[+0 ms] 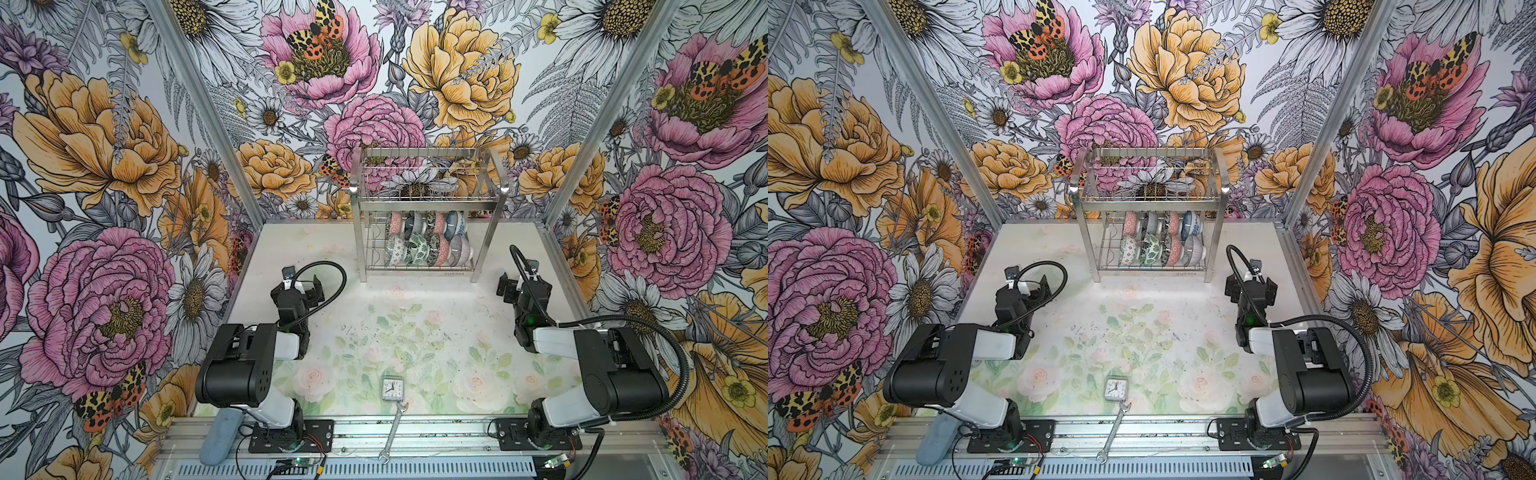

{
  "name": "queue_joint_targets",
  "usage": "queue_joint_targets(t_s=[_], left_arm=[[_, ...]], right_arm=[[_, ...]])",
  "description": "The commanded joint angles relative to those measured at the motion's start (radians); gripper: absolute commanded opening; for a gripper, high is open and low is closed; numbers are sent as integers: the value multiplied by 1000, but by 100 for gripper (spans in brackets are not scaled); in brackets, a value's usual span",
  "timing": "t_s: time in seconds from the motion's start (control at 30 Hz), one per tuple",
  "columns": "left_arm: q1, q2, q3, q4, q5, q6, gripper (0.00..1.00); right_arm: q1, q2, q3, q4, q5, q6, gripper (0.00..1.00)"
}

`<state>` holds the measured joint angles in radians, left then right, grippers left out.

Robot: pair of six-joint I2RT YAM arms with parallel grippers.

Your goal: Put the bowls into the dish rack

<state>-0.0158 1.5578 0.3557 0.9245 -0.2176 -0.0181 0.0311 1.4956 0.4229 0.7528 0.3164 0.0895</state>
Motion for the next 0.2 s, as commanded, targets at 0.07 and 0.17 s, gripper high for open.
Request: queue_joint_targets(t_s=[0.07, 0.17], left_arm=[[-14, -4, 11, 41, -32, 21, 99], [-50, -1, -11, 91, -71, 52, 99]], right_arm=[[-3, 9, 16, 3, -10, 13, 100], [-3, 5, 12, 10, -10, 13, 100]])
